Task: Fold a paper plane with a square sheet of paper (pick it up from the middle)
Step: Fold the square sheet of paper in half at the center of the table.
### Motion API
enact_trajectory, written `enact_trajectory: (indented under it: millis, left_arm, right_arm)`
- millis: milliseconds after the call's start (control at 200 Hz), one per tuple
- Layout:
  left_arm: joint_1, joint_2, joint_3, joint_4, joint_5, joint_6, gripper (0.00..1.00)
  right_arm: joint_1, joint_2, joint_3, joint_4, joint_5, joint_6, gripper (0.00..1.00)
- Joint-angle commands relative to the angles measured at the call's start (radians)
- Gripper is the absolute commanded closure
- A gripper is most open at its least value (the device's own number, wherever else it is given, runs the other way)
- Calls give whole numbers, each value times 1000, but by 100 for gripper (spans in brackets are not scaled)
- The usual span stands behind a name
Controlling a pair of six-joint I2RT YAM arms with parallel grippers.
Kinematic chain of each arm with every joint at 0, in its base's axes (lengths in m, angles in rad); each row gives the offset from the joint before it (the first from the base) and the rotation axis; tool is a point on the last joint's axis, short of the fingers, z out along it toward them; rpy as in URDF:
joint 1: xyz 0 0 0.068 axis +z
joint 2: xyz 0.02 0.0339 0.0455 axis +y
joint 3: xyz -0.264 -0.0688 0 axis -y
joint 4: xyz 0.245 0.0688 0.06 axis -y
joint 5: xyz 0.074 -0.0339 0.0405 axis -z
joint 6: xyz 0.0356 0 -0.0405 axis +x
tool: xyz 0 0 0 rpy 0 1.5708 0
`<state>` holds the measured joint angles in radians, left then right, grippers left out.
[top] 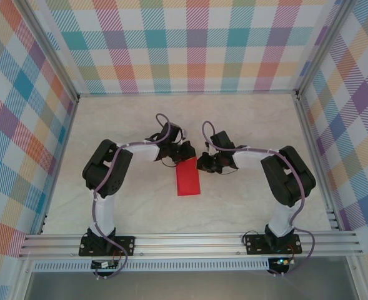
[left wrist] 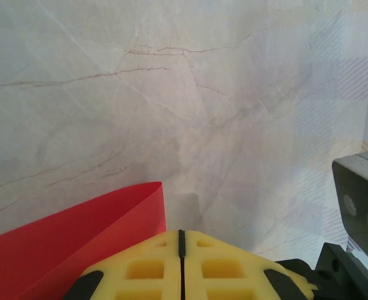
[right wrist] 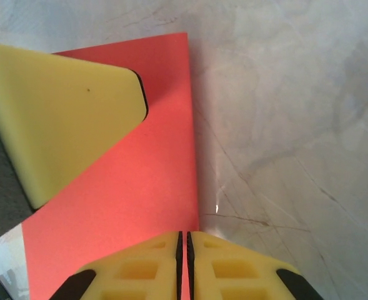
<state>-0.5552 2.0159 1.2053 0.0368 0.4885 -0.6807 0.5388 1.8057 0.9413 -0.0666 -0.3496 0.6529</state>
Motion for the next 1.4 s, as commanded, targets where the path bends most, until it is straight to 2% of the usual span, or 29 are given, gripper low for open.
enact_trajectory:
  millis: [0, 375, 755, 930, 1210, 1395]
  left_arm:
    - [-6, 35, 34, 7, 27, 2, 93]
    - [-6, 74, 59, -5, 29, 10, 93]
    - [-6, 18, 7, 78, 83, 1, 90]
    - [-6, 43, -5, 76, 88, 4, 90]
    - [-5, 73, 0, -10, -39, 30, 94]
    - [-5, 92, -8, -25, -76, 30, 95]
  right_arm:
    - [7, 30, -7, 41, -29, 30, 87]
    - [6, 76, 8, 39, -66, 28, 88]
    - [7, 98, 24, -40, -12, 26, 88]
    - [6, 103, 29, -47, -10, 27, 88]
    - [6, 88, 19, -61, -46, 22, 89]
    - [9, 63, -4, -69, -111, 0, 88]
